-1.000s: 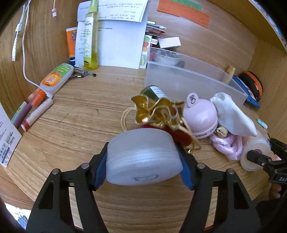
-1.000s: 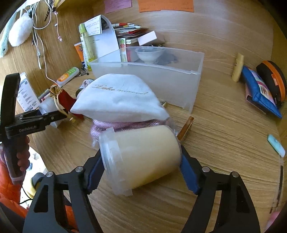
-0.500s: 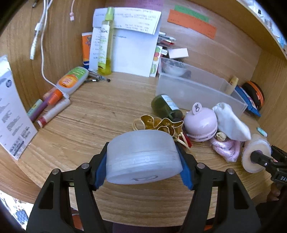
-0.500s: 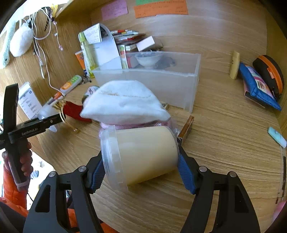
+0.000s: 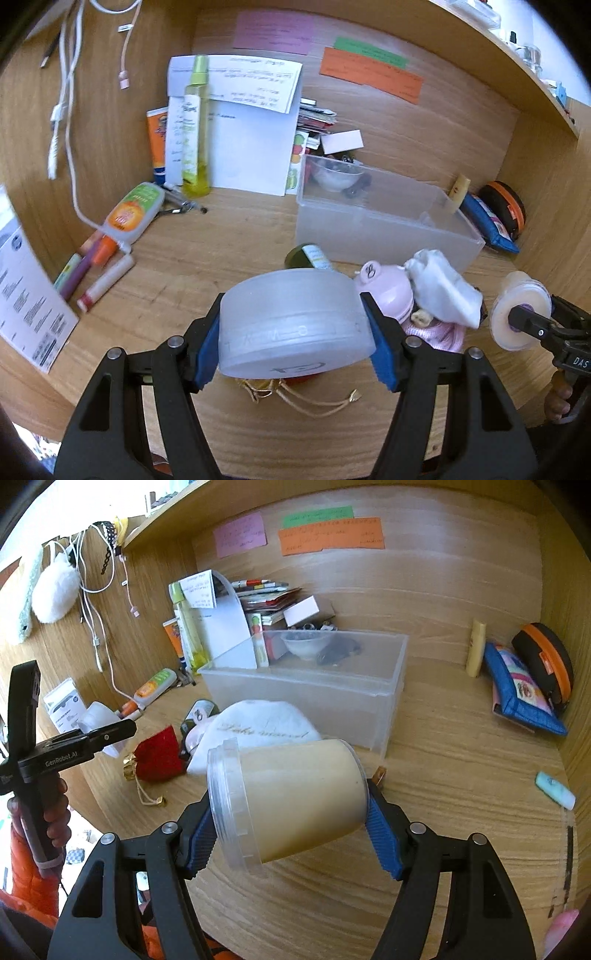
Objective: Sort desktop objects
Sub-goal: 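Carry the white container and cream tub over the clear plastic box, then open both tools to drop the white container and cream tub into the box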
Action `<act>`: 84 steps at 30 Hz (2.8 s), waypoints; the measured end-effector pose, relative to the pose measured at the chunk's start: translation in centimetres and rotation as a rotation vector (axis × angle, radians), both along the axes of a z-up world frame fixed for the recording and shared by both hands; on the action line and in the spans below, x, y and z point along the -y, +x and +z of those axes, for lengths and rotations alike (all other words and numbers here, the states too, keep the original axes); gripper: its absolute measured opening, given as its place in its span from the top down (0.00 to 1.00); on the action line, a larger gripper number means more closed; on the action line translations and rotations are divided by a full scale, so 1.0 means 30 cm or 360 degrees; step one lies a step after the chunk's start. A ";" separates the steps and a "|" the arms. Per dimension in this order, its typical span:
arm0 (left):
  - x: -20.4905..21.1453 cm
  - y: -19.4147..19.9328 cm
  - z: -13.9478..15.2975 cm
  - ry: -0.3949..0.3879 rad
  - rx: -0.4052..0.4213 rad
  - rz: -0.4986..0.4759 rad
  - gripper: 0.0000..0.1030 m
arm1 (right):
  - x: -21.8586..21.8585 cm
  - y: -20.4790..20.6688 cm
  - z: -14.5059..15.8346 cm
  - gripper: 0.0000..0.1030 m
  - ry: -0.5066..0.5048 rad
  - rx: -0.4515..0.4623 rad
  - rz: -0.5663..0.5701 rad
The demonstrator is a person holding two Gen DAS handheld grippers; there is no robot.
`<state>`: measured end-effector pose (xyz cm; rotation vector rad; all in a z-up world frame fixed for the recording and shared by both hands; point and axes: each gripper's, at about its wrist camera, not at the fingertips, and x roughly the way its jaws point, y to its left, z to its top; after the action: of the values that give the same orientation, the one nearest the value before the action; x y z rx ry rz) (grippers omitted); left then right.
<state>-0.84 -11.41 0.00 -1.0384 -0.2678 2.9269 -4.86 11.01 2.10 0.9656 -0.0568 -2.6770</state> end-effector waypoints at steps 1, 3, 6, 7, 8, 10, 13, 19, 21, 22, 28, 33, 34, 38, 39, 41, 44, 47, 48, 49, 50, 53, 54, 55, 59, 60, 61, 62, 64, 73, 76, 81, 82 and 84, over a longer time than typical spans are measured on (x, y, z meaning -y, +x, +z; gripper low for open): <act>-0.003 -0.006 0.005 0.0001 -0.0002 -0.0006 0.35 | -0.005 -0.002 0.005 0.34 -0.0002 -0.0005 -0.0002; -0.011 -0.024 0.023 0.0015 -0.0012 -0.0038 0.35 | -0.022 -0.009 0.023 0.34 -0.0025 -0.0021 -0.0002; -0.037 -0.049 0.051 0.0000 -0.0026 -0.0086 0.35 | -0.034 -0.015 0.054 0.34 -0.0032 -0.0059 -0.0010; -0.044 -0.061 0.063 -0.0010 -0.0031 -0.0101 0.35 | -0.035 -0.018 0.062 0.34 -0.0025 -0.0071 -0.0014; -0.051 -0.065 0.069 -0.0014 -0.0033 -0.0108 0.35 | -0.037 -0.023 0.073 0.34 -0.0020 -0.0084 -0.0019; -0.065 -0.088 0.091 -0.0018 -0.0040 -0.0134 0.35 | -0.040 -0.040 0.091 0.34 -0.0020 -0.0091 -0.0016; -0.080 -0.123 0.126 -0.0020 -0.0054 -0.0171 0.35 | -0.044 -0.072 0.114 0.34 -0.0013 -0.0092 -0.0015; -0.092 -0.198 0.182 -0.0036 -0.0083 -0.0203 0.35 | -0.051 -0.146 0.163 0.34 0.0003 -0.0123 -0.0017; -0.087 -0.230 0.197 -0.0025 -0.0082 -0.0212 0.35 | -0.052 -0.173 0.181 0.34 0.0018 -0.0139 -0.0024; -0.083 -0.245 0.204 -0.0019 -0.0082 -0.0217 0.35 | -0.052 -0.185 0.190 0.34 0.0025 -0.0149 -0.0027; -0.079 -0.331 0.234 -0.0022 -0.0065 -0.0237 0.35 | -0.060 -0.269 0.226 0.34 0.0059 -0.0171 -0.0045; -0.094 -0.399 0.258 -0.0064 -0.0059 -0.0259 0.35 | -0.052 -0.334 0.245 0.34 0.0105 -0.0180 -0.0046; -0.097 -0.412 0.262 -0.0069 -0.0058 -0.0264 0.35 | -0.051 -0.346 0.247 0.34 0.0107 -0.0179 -0.0043; -0.113 -0.461 0.265 -0.0082 -0.0037 -0.0293 0.35 | -0.046 -0.401 0.245 0.34 0.0106 -0.0159 -0.0027; -0.119 -0.477 0.261 -0.0088 -0.0027 -0.0302 0.35 | -0.042 -0.413 0.244 0.34 0.0113 -0.0151 -0.0025; -0.127 -0.500 0.254 -0.0101 -0.0015 -0.0305 0.35 | -0.035 -0.442 0.234 0.34 0.0137 -0.0133 -0.0023; -0.141 -0.527 0.258 -0.0118 -0.0002 -0.0317 0.35 | -0.032 -0.487 0.222 0.39 0.0154 -0.0097 -0.0017; -0.166 -0.565 0.242 -0.0161 0.0025 -0.0364 0.35 | -0.028 -0.545 0.178 0.40 0.0165 -0.0021 0.0008; -0.172 -0.581 0.229 -0.0178 0.0051 -0.0369 0.35 | -0.027 -0.560 0.159 0.40 0.0165 0.0008 0.0010; -0.182 -0.599 0.213 -0.0198 0.0077 -0.0368 0.35 | -0.018 -0.579 0.130 0.40 0.0183 0.0049 0.0023; -0.187 -0.615 0.193 -0.0218 0.0104 -0.0364 0.36 | -0.010 -0.590 0.109 0.40 0.0208 0.0076 0.0031; -0.187 -0.640 0.161 -0.0223 0.0136 -0.0353 0.37 | 0.008 -0.615 0.051 0.40 0.0233 0.0134 0.0052; -0.188 -0.641 0.157 -0.0224 0.0136 -0.0354 0.37 | 0.010 -0.622 0.040 0.40 0.0238 0.0151 0.0056; -0.187 -0.641 0.153 -0.0231 0.0134 -0.0352 0.37 | 0.013 -0.631 0.029 0.40 0.0242 0.0173 0.0060; -0.188 -0.643 0.137 -0.0287 0.0130 -0.0345 0.37 | 0.037 -0.664 0.002 0.40 0.0323 0.0220 0.0071; -0.188 -0.639 0.134 -0.0290 0.0132 -0.0347 0.37 | 0.043 -0.670 -0.004 0.40 0.0337 0.0232 0.0073; -0.187 -0.637 0.130 -0.0294 0.0135 -0.0349 0.37 | 0.046 -0.676 -0.010 0.40 0.0347 0.0245 0.0075; -0.186 -0.637 0.124 -0.0298 0.0138 -0.0350 0.37 | 0.050 -0.680 -0.014 0.40 0.0355 0.0254 0.0081; -0.189 -0.638 0.111 -0.0309 0.0146 -0.0360 0.37 | 0.059 -0.693 -0.027 0.40 0.0382 0.0279 0.0089; -0.189 -0.628 0.083 -0.0334 0.0161 -0.0384 0.36 | 0.095 -0.704 -0.046 0.36 0.0480 0.0290 0.0089; -0.188 -0.616 0.087 -0.0343 0.0146 -0.0381 0.32 | 0.095 -0.692 -0.036 0.29 0.0503 0.0239 0.0060; -0.191 -0.580 0.106 -0.0359 0.0101 -0.0387 0.26 | 0.081 -0.646 0.021 0.22 0.0462 0.0135 0.0021; -0.192 -0.573 0.110 -0.0362 0.0093 -0.0391 0.24 | 0.077 -0.637 0.033 0.21 0.0459 0.0112 0.0009; -0.194 -0.562 0.117 -0.0367 0.0079 -0.0391 0.18 | 0.068 -0.617 0.059 0.21 0.0457 0.0065 -0.0023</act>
<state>-17.70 -5.57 3.51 -1.0830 0.1894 2.7572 -23.37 8.97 3.86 1.1056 0.3217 -2.7274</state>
